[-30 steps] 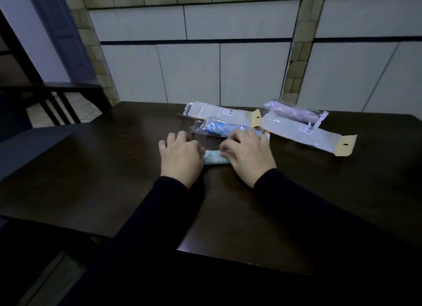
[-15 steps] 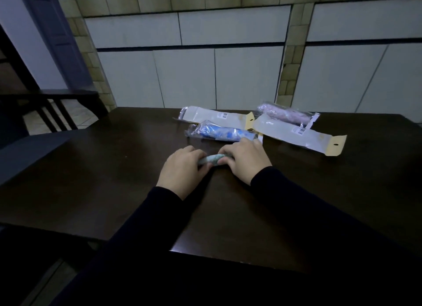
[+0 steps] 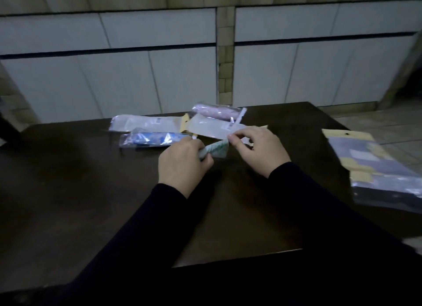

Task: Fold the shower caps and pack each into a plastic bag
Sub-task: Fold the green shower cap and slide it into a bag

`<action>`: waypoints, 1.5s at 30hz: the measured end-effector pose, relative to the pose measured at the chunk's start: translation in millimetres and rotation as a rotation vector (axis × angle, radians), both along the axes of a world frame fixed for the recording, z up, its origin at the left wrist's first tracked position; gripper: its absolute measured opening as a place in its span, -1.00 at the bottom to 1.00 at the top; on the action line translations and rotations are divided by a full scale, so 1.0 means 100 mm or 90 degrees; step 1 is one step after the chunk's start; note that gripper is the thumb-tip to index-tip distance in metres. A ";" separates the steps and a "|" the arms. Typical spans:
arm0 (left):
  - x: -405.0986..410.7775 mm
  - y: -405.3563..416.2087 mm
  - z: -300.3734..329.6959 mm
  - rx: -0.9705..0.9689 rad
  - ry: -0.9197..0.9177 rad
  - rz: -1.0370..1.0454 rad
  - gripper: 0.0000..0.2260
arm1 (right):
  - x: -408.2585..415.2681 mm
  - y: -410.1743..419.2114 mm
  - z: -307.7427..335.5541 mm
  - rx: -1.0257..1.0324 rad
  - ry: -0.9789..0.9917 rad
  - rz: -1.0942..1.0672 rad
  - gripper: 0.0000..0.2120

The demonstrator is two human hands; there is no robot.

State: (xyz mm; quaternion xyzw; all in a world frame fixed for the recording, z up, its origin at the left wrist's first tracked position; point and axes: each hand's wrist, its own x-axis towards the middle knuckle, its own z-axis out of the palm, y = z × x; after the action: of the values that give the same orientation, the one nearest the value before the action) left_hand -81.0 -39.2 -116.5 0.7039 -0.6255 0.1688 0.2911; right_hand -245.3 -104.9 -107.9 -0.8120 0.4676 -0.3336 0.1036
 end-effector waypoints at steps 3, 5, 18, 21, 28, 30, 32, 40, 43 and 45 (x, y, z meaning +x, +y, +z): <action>-0.33 -0.18 0.01 0.041 0.025 -0.023 -0.83 | -0.44 -0.06 0.01 -0.033 0.144 -0.187 -0.72; -0.52 -0.27 0.01 0.045 0.010 -0.049 -0.80 | -0.71 -0.10 0.01 -0.003 0.230 -0.286 -0.70; -0.98 -0.48 -0.01 0.077 0.013 -0.127 -0.77 | -1.19 -0.11 -0.17 0.138 0.275 -0.442 -0.71; -0.90 -0.47 -0.01 0.076 0.030 -0.110 -0.77 | -1.09 -0.08 -0.15 0.118 0.227 -0.390 -0.75; -0.72 -0.40 0.02 0.066 0.071 -0.092 -0.78 | -0.86 0.05 -0.09 0.111 0.217 -0.282 -0.77; -0.66 -0.38 0.02 0.062 0.075 -0.082 -0.78 | -0.78 0.07 -0.12 0.113 0.216 -0.261 -0.78; -0.60 -0.35 0.01 0.062 0.082 -0.068 -0.79 | -0.74 0.11 -0.13 0.122 0.211 -0.255 -0.79; -0.26 -0.19 -0.03 0.040 0.140 -0.036 -0.84 | -0.21 0.29 0.03 0.093 0.215 -0.202 -0.74; -0.09 -0.10 -0.03 0.038 0.155 -0.018 -0.86 | -0.07 0.42 0.17 0.099 0.212 -0.146 -0.75; 0.00 -0.05 -0.04 0.041 0.164 -0.004 -0.86 | -0.02 0.50 0.26 0.178 0.210 -0.100 -0.74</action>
State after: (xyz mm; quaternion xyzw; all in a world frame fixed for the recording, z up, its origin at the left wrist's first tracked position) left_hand -80.9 -44.5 -120.7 0.7271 -0.5901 0.0559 0.3464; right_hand -247.2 -55.1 -81.6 -0.7944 0.5815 -0.1354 0.1114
